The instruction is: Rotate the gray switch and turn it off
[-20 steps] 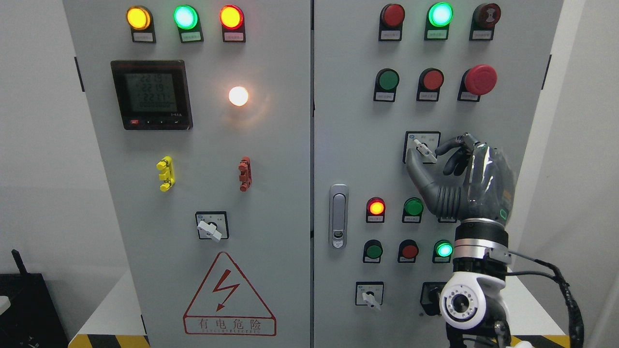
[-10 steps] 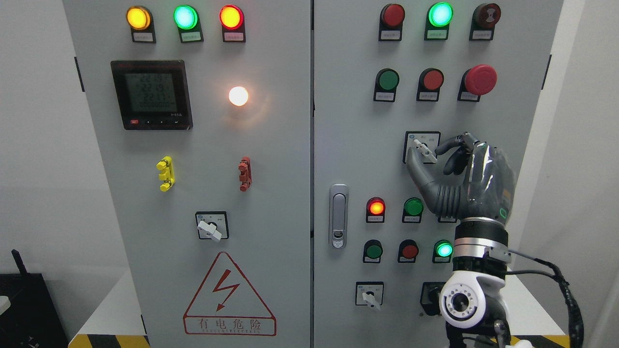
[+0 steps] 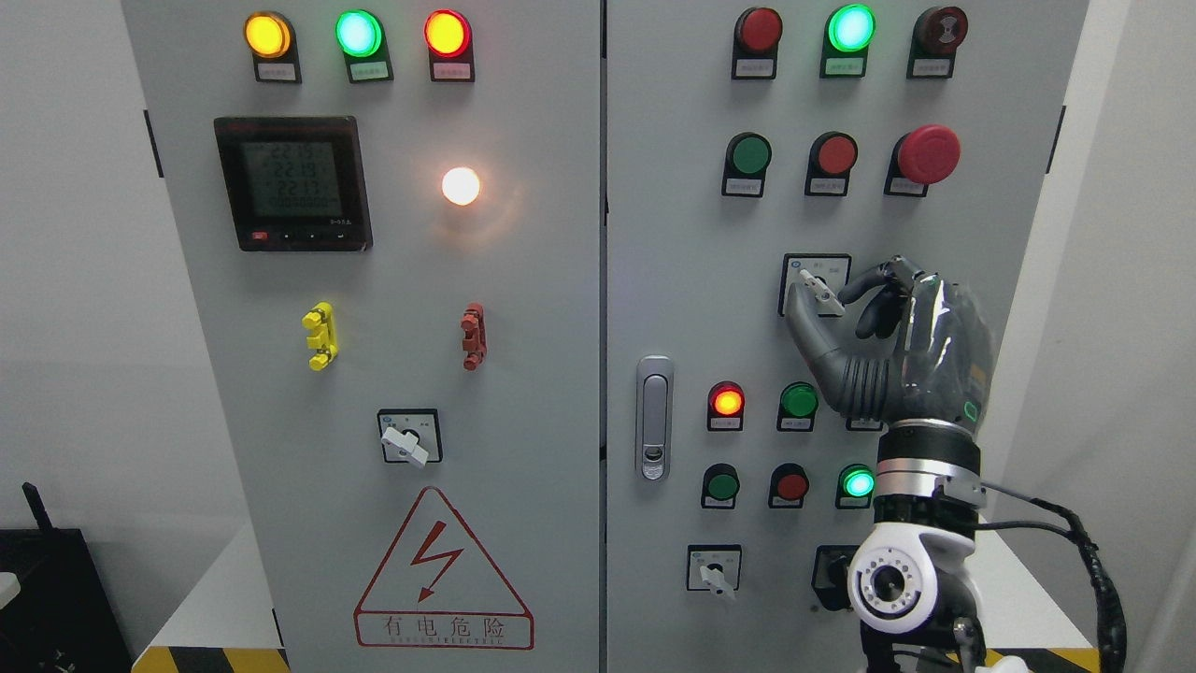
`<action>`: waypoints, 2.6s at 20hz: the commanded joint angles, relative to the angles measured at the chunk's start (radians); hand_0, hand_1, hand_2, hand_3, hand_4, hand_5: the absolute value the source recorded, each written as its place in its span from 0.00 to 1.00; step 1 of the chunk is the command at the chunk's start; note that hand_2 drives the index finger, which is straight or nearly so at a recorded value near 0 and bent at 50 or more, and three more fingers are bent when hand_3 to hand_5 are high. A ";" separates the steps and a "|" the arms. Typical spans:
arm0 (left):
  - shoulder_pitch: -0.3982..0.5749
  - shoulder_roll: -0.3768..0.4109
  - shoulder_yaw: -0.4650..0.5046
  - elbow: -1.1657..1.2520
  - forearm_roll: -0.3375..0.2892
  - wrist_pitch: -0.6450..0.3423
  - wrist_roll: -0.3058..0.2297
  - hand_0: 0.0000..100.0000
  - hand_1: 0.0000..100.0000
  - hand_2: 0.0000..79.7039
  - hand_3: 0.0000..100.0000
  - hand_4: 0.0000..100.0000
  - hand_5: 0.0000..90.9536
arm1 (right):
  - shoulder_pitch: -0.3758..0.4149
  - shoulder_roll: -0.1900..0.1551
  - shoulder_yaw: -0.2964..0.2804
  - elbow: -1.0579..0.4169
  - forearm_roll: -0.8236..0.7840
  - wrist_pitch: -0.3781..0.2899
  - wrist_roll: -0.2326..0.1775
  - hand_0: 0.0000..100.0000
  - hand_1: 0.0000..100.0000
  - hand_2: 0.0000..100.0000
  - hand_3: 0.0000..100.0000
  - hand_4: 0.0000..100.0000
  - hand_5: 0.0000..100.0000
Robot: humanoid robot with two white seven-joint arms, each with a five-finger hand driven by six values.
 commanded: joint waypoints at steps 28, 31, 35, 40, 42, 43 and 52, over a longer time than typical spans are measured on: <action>-0.009 0.000 0.008 -0.026 0.020 -0.001 0.000 0.12 0.39 0.00 0.00 0.00 0.00 | -0.009 0.001 0.011 0.008 0.000 0.009 0.005 0.40 0.46 0.65 0.94 0.90 1.00; -0.009 0.000 0.008 -0.026 0.018 -0.001 0.000 0.12 0.39 0.00 0.00 0.00 0.00 | -0.011 0.002 0.011 0.008 0.000 0.009 0.005 0.42 0.46 0.65 0.94 0.90 1.00; -0.009 0.000 0.008 -0.026 0.018 -0.001 0.000 0.12 0.39 0.00 0.00 0.00 0.00 | -0.011 0.002 0.011 0.008 0.000 0.009 0.005 0.43 0.46 0.65 0.94 0.90 1.00; -0.009 0.000 0.008 -0.026 0.020 -0.001 0.000 0.12 0.39 0.00 0.00 0.00 0.00 | -0.011 0.004 0.011 0.008 -0.003 0.009 0.005 0.47 0.45 0.66 0.95 0.90 1.00; -0.009 0.000 0.008 -0.026 0.020 -0.001 0.000 0.12 0.39 0.00 0.00 0.00 0.00 | -0.011 0.004 0.011 0.008 -0.004 0.009 0.005 0.49 0.45 0.66 0.95 0.90 1.00; -0.009 0.000 0.008 -0.026 0.020 -0.001 0.000 0.12 0.39 0.00 0.00 0.00 0.00 | -0.011 0.004 0.009 0.008 -0.004 0.009 0.005 0.50 0.44 0.66 0.96 0.91 1.00; -0.009 0.000 0.008 -0.026 0.020 -0.001 0.000 0.12 0.39 0.00 0.00 0.00 0.00 | -0.011 0.004 0.009 0.008 -0.006 0.009 0.003 0.55 0.43 0.67 0.96 0.91 1.00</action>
